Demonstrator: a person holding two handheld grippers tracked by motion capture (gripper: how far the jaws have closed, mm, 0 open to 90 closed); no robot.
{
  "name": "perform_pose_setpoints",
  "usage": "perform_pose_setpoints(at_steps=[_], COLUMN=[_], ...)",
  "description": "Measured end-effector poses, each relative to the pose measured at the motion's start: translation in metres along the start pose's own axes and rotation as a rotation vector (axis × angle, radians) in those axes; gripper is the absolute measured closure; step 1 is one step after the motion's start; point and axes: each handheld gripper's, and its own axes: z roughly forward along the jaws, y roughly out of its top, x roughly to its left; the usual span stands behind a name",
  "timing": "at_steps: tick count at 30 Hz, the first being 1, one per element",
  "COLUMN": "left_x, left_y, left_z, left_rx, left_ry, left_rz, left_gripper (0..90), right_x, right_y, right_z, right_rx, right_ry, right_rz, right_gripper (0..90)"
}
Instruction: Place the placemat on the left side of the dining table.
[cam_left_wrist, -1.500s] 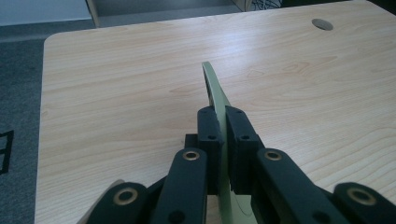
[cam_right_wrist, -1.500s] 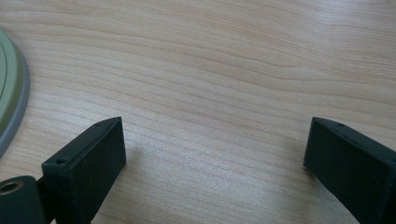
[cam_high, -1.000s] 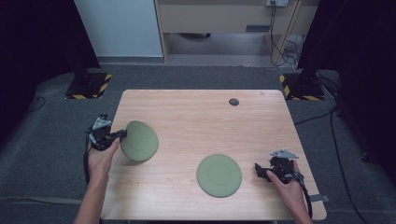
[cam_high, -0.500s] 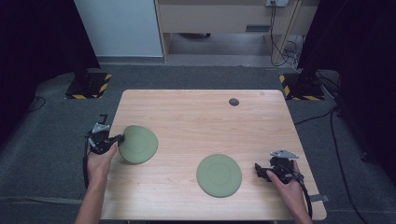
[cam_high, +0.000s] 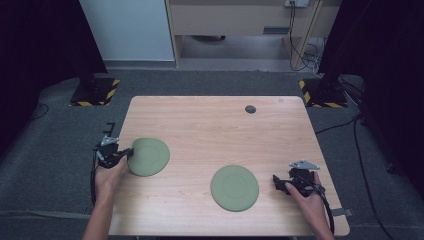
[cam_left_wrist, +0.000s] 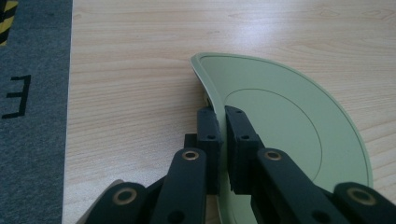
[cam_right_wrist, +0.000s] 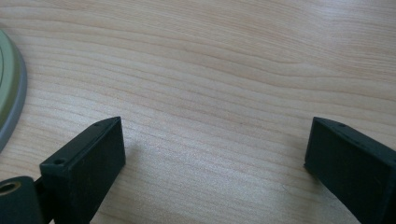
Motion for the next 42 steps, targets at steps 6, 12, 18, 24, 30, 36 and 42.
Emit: perform_pose_setpoints(at_steps=[6, 12, 18, 24, 30, 36, 42], left_x=[0.0, 0.003, 0.005, 0.009, 0.008, 0.008, 0.01], left_y=[-0.004, -0.008, -0.008, -0.006, -0.001, -0.001, 0.001], left_z=[0.004, 0.008, 0.012, 0.016, 0.015, 0.014, 0.01], left_rx=[0.006, 0.007, 0.016, 0.024, 0.031, 0.04, 0.026], left_ry=[-0.002, -0.011, -0.016, -0.015, 0.003, 0.049, 0.043], left_rz=[-0.002, -0.033, -0.042, -0.06, -0.039, 0.008, 0.003], left_gripper=[85.4, 85.4, 84.8, 80.7, 75.2, 70.8, 69.5], right_x=[0.001, 0.001, 0.001, 0.001, 0.001, 0.001, 0.001], right_y=[0.0, 0.0, 0.0, 0.0, 0.0, 0.0, 0.0], right_z=[-0.001, -0.001, -0.001, -0.001, -0.001, -0.001, 0.0], right_rx=[0.002, 0.002, 0.003, 0.003, 0.003, 0.004, 0.002], right_ry=[0.001, 0.003, 0.003, 0.004, 0.004, 0.004, 0.003], right_rz=[0.001, 0.002, 0.001, 0.0, 0.0, 0.0, 0.0], right_gripper=[5.2, 5.2, 5.2, 5.2, 5.1, 5.1, 4.9])
